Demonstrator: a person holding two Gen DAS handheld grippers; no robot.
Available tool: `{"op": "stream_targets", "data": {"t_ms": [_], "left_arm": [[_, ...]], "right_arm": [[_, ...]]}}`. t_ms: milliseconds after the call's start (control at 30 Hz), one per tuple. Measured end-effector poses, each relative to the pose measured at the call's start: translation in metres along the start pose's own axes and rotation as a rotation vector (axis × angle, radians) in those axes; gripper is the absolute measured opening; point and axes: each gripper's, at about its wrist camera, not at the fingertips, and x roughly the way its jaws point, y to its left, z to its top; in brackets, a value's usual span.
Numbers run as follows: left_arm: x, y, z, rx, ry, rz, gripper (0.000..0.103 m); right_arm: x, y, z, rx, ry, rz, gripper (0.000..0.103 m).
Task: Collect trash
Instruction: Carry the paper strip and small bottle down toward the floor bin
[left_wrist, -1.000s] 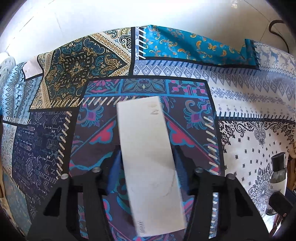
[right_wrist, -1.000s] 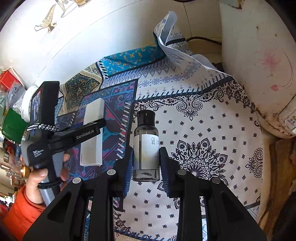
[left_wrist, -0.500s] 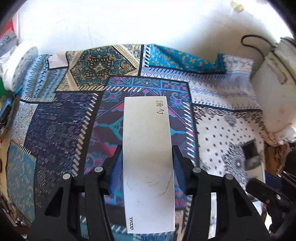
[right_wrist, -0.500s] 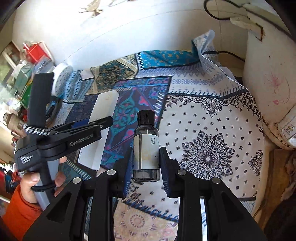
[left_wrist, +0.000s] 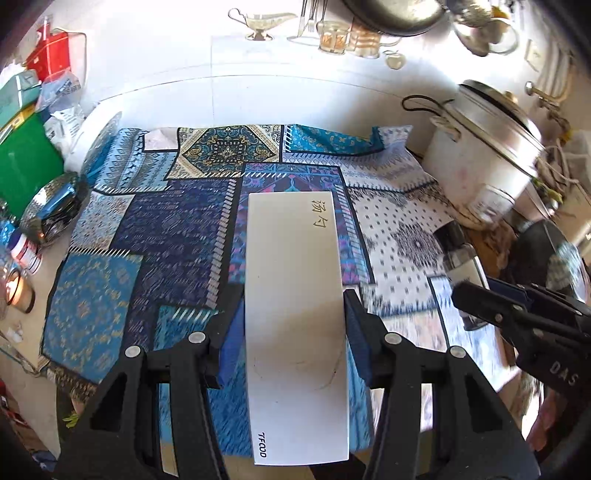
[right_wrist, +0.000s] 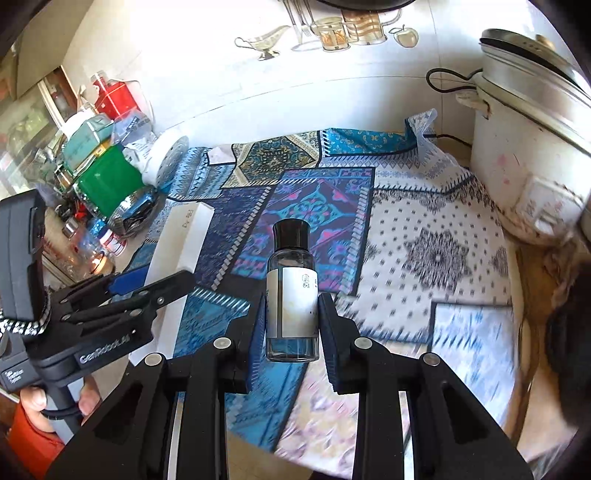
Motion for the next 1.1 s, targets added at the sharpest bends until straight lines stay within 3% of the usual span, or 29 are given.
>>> {"op": "stream_targets", "data": {"t_ms": [100,300,567,800,1100], "left_arm": [[-0.037,0.016,-0.045,0.01,-0.01,-0.035,0.05],[-0.098,0.048,-0.131,0.065,0.005,-0.019,0.05],[-0.123,0.079,-0.21,0.042,0.11,0.008,0.05],[-0.079,0.09,-0.263,-0.011,0.206,-0.013,0.05],[0.055,0.096,-0.37,-0.064,0.35,-0.005,0.05]], "right_arm": [[-0.011,0.027,-0.039,0.039,-0.012,-0.03,0.026],[-0.023,0.076,-0.125,0.135,-0.004,-0.036,0.026],[-0.028,0.121,-0.198,0.167,0.101,-0.039,0.026],[0.006,0.116,-0.247,0.184,0.189,-0.073,0.026],[0.106,0.048,-0.34,0.231,0.318,-0.079,0.026]]}}
